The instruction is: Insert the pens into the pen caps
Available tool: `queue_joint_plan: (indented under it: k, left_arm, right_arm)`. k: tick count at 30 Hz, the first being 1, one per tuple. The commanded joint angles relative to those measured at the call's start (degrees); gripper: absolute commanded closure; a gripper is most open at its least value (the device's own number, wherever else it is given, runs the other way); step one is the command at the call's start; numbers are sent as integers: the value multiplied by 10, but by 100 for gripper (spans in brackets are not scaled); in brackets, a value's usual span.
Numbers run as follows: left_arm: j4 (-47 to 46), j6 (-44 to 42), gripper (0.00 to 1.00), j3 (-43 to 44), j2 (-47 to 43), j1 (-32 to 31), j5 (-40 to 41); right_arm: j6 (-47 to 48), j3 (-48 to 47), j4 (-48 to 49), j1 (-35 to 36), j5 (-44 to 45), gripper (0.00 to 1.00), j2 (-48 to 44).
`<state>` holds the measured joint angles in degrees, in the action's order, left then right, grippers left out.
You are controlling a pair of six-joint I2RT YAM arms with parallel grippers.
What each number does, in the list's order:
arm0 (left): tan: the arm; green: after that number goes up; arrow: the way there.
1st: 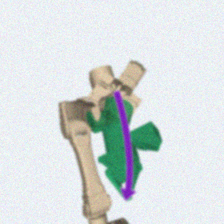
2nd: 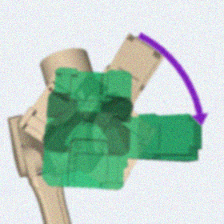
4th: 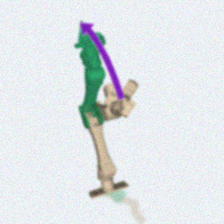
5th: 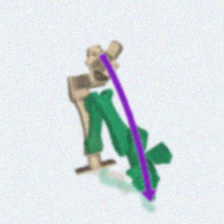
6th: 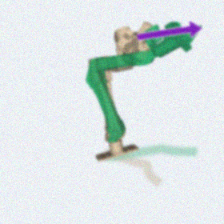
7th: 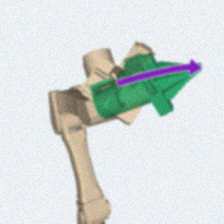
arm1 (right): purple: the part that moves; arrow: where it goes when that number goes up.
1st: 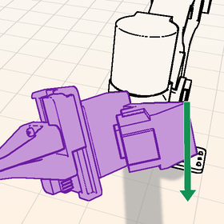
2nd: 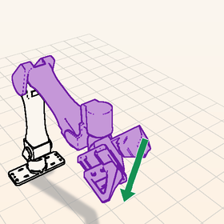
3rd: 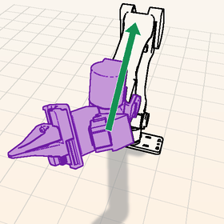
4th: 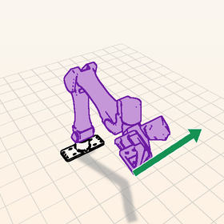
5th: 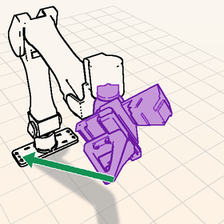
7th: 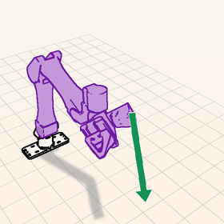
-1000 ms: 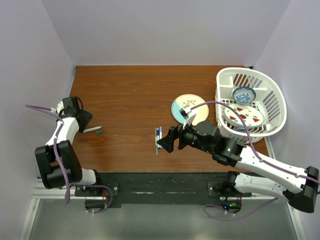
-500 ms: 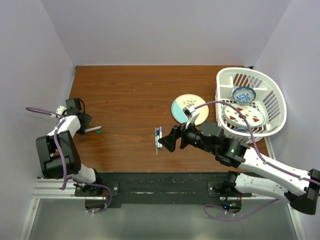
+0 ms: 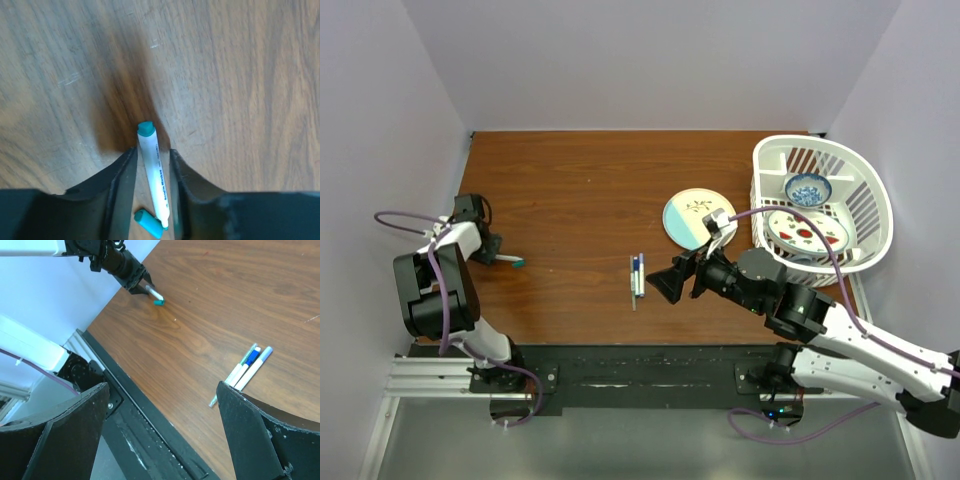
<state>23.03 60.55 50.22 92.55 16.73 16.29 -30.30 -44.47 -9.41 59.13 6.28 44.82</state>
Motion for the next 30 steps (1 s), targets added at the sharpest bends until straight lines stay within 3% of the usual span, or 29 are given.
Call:
queue_joint_plan:
  k: [1, 4, 7, 10, 14, 15, 18, 20, 25, 28, 29, 30]
  left_arm:
    - [38, 29, 67, 12, 38, -1, -21]
    - [31, 30, 70, 13, 32, -5, -16]
    - [20, 20, 89, 21, 35, -4, -22]
    - [-2, 6, 100, 28, 37, -6, -35]
    - [-94, -51, 100, 18, 18, -10, -88]
    - [-161, -70, 100, 11, 2, -16, -107]
    - [-286, -148, 100, 20, -20, -37, -194]
    - [-315, -210, 100, 50, -27, -61, -250]
    - [-232, -384, 100, 142, -25, -138, -311]
    - [-167, -424, 100, 159, -26, -177, -286]
    - [-138, -411, 94, 162, -25, -177, -251]
    - [-132, -401, 74, 165, -18, -177, -216]
  right_arm:
    - [17, -2, 12, -1, 17, 7, -11]
    - [17, -1, 11, -1, 19, 7, -22]
    - [16, 7, 11, -2, 23, 7, -37]
    - [16, 11, 8, -1, 29, 7, -47]
    - [19, 13, 0, -1, 37, 7, -55]
    - [20, 13, -1, -1, 39, 7, -56]
    - [24, 13, -6, -1, 43, 7, -59]
    - [27, 11, -10, -1, 44, 7, -59]
    - [24, 15, -18, -2, 58, 6, -66]
    - [21, 19, -17, 0, 61, 6, -73]
    - [20, 18, -18, -1, 59, 6, -75]
    - [19, 16, -20, -1, 55, 6, -76]
